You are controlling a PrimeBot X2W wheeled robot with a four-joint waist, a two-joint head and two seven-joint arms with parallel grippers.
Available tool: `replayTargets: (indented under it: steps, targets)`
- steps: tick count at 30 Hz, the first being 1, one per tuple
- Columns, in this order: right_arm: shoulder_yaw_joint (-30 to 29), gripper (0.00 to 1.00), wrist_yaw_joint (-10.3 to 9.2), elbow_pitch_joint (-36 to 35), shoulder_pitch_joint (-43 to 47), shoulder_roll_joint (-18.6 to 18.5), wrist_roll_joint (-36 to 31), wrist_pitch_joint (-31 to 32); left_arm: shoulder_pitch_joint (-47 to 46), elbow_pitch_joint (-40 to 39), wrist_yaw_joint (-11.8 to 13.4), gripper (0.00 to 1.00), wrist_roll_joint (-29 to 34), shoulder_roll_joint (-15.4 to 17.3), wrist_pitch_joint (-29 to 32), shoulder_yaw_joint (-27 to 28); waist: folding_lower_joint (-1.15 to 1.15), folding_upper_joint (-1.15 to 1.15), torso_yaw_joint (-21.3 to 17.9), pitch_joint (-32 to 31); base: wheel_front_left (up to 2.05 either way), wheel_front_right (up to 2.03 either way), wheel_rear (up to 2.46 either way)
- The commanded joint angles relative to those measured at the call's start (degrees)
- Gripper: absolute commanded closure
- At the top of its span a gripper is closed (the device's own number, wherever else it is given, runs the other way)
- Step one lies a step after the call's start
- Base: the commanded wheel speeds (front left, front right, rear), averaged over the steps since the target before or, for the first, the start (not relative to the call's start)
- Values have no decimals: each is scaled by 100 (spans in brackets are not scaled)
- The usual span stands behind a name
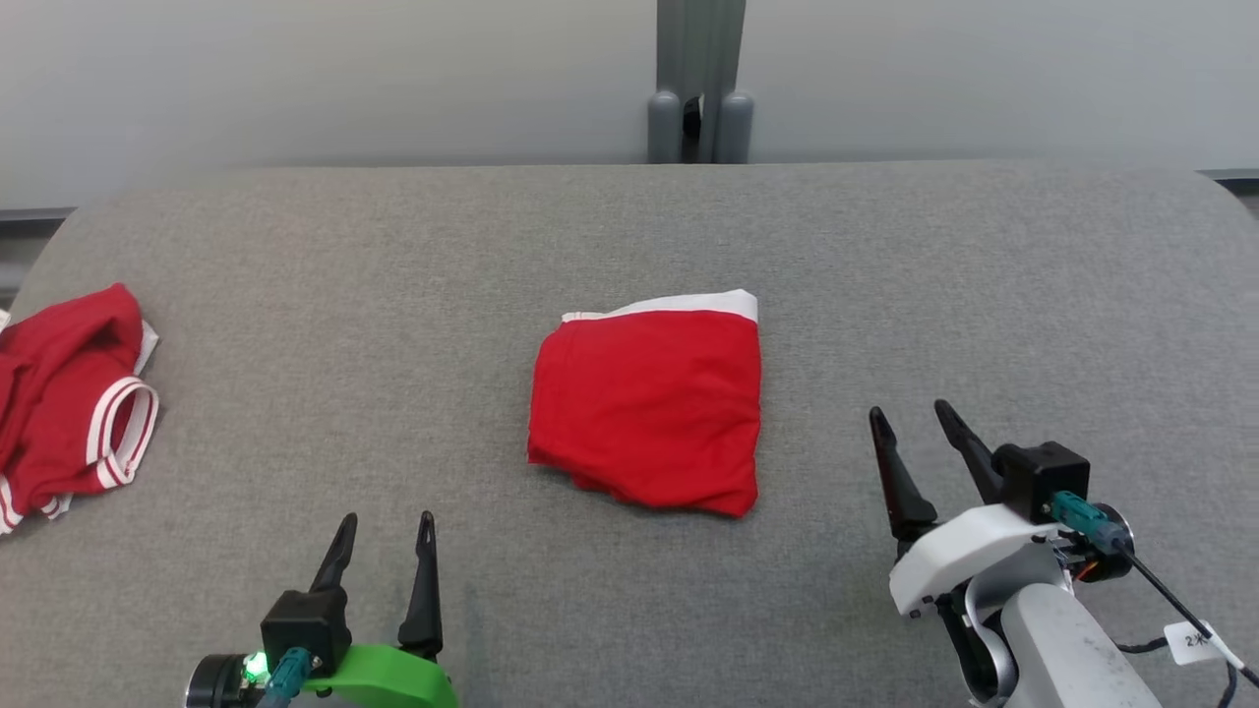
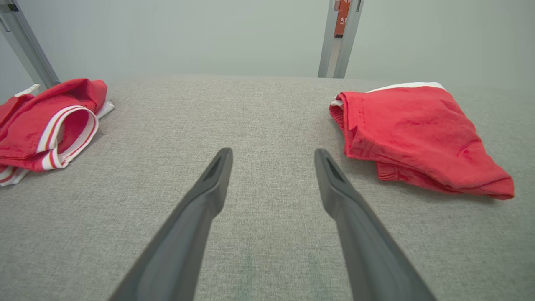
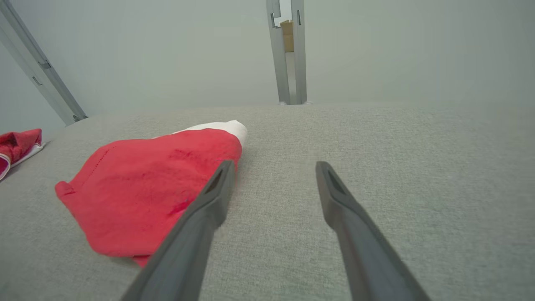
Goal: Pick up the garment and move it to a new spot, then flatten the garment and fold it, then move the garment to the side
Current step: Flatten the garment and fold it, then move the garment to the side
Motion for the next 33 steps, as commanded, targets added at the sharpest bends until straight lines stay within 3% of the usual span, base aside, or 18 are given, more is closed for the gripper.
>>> replayTargets:
  steps: [1, 4, 21, 27, 33]
  targets:
    - [-158, 0, -2, -84, 130, 32, -95, 0, 97, -3, 24, 0, 75, 22, 4, 62, 0, 0, -276, -126, 0, 0, 0]
    - [-458, 0, -2, -333, 519, 99, -355, 0, 254, 33, 62, 0, 128, 23, 3, 234, 0, 0, -385, -195, 0, 0, 0]
    - [-102, 0, -2, -474, 734, 101, 57, 0, 421, -255, 126, 0, 190, 22, 4, 330, 0, 0, -313, -184, 0, 0, 0]
    - [308, 0, -1, -194, 344, 106, 357, 0, 181, -226, 103, 0, 101, 21, 3, 139, 0, 0, -87, 140, 0, 0, 0]
    - [487, 0, -2, 289, -482, 101, 614, 0, -103, -210, 54, 0, 47, 23, 4, -289, 0, 0, 402, 700, 0, 0, 0]
